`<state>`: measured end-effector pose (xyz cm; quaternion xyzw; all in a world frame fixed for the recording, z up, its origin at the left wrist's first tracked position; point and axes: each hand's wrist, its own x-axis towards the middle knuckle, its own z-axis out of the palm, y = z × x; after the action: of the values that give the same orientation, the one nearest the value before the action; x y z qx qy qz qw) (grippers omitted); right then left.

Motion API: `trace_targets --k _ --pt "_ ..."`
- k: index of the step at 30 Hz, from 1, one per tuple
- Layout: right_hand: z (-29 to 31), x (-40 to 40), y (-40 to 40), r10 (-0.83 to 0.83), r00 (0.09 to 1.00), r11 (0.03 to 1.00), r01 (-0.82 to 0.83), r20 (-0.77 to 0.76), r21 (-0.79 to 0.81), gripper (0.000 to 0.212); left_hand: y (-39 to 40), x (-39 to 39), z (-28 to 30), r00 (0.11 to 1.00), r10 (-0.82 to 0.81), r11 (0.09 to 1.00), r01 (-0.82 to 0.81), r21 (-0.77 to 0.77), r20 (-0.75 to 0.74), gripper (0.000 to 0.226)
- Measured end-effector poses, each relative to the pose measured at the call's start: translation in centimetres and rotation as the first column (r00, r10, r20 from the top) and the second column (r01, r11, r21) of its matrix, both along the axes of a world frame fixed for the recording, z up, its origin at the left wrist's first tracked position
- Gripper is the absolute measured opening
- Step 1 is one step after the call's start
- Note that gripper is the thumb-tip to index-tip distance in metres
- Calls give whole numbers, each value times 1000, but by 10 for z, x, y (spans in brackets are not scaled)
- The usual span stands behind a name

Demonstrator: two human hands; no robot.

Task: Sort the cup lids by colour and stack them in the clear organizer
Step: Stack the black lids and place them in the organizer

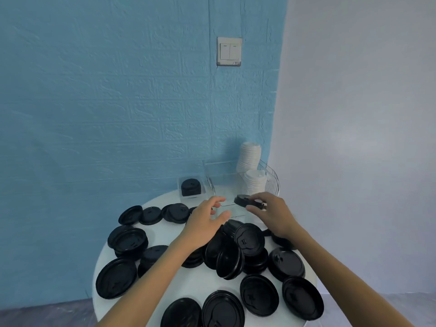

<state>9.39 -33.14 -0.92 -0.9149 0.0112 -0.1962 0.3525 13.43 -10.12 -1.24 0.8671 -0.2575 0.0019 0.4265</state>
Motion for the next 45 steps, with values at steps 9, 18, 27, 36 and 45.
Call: trace_targets --k 9,18,27,36,45 --pt "15 -20 56 354 933 923 -360 67 137 30 15 -1 -3 997 -52 992 44 -119 -61 113" --pt "1 -14 82 370 927 813 -355 63 462 12 26 -18 -22 994 110 961 -107 -257 -2 109" --pt "-10 -16 95 383 923 835 -360 30 416 15 36 -22 -34 991 121 932 -131 -338 -51 113" --pt "-5 -37 -14 64 995 998 -65 -78 -17 52 40 -18 -51 986 164 909 -166 -382 -38 84" --pt "-52 -51 -70 -73 961 992 42 -268 -122 62 35 -21 -55 986 161 903 -167 -396 -48 91"
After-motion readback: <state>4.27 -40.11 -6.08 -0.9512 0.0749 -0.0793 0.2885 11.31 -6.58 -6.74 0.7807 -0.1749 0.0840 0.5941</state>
